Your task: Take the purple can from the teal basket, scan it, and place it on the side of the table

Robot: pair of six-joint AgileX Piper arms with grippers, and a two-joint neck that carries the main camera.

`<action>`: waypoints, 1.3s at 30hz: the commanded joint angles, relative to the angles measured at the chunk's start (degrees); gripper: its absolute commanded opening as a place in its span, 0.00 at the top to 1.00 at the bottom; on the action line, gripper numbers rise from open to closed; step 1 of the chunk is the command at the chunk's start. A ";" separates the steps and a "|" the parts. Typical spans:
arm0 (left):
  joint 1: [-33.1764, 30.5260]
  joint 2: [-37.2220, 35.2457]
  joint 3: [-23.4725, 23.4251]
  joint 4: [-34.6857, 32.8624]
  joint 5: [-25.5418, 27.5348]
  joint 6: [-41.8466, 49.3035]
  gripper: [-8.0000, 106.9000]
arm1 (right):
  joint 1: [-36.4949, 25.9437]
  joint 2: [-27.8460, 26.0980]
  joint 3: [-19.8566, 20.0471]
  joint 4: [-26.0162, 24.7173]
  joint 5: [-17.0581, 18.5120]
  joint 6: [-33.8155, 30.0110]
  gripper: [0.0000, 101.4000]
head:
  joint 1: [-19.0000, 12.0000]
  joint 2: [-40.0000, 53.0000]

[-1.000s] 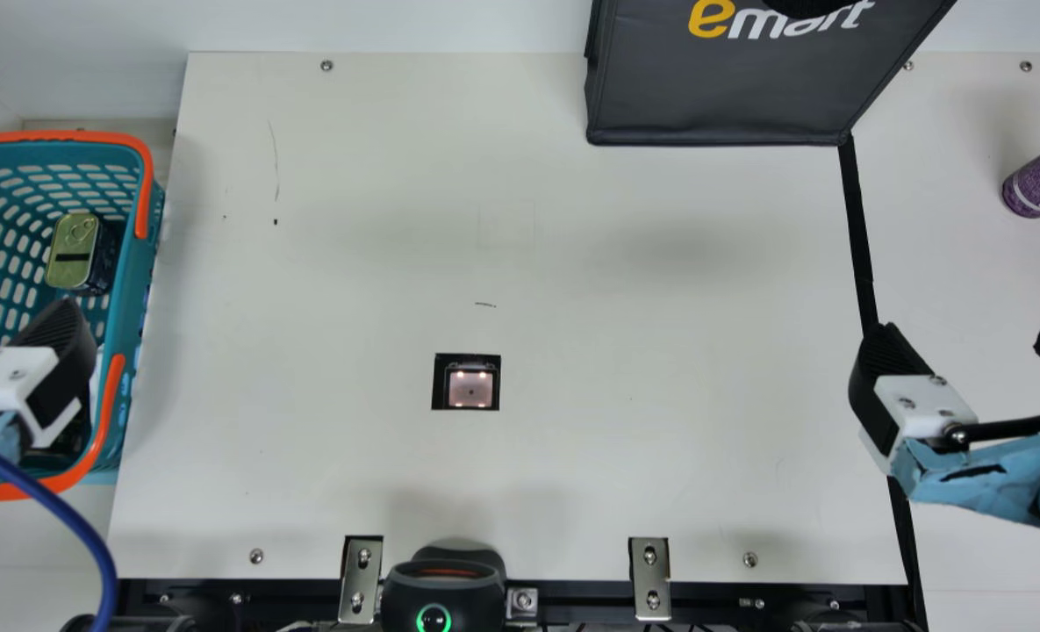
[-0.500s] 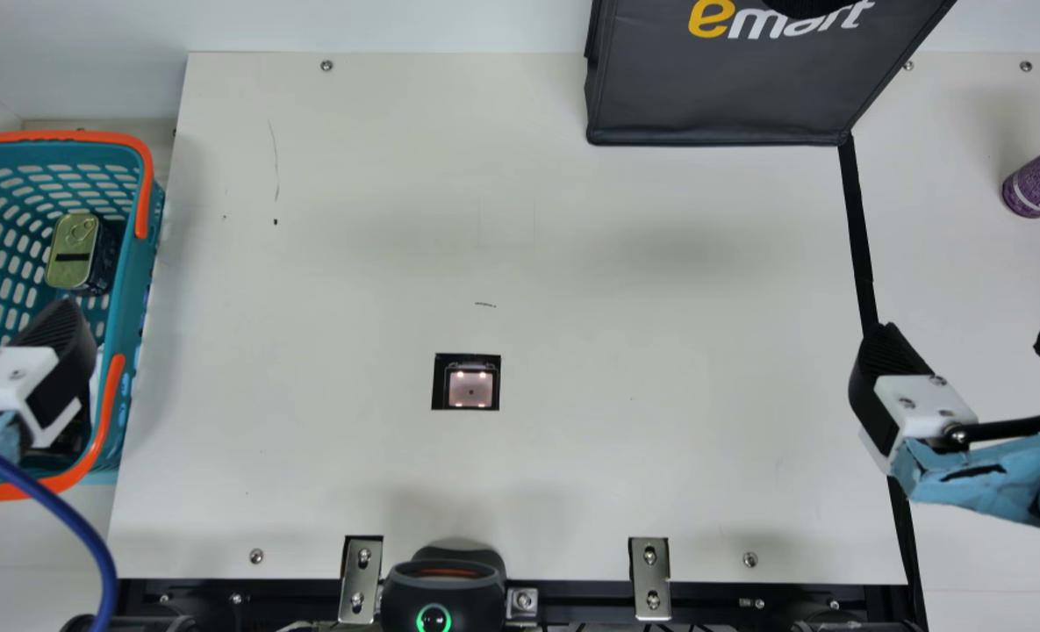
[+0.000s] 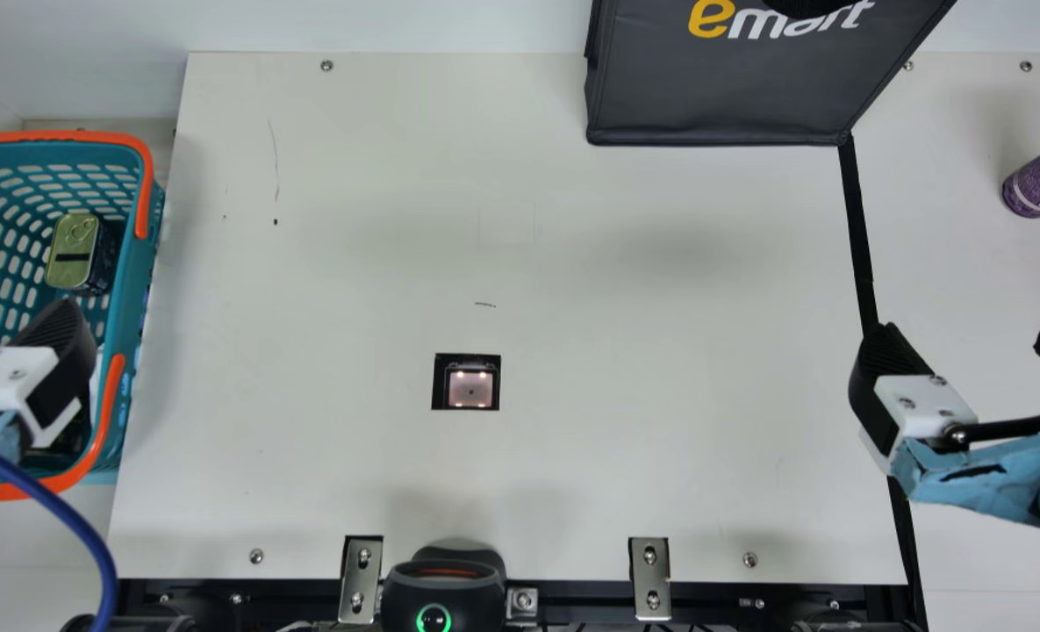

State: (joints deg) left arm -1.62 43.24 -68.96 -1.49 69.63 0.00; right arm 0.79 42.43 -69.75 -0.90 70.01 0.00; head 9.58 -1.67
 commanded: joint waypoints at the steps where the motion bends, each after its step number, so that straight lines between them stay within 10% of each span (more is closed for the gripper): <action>1: 0.00 0.00 0.00 0.00 0.00 0.00 0.15 | 0.00 0.00 0.00 0.00 0.00 0.00 0.06 | -1.66 0.09; 39: 0.00 0.00 0.00 0.00 0.00 0.00 0.15 | 0.00 0.00 0.00 0.00 0.00 0.00 0.06 | -1.66 0.09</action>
State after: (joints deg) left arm -1.62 43.24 -68.96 -1.49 69.63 0.00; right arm 0.79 42.43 -69.75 -0.90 70.01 0.00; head 9.58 -1.76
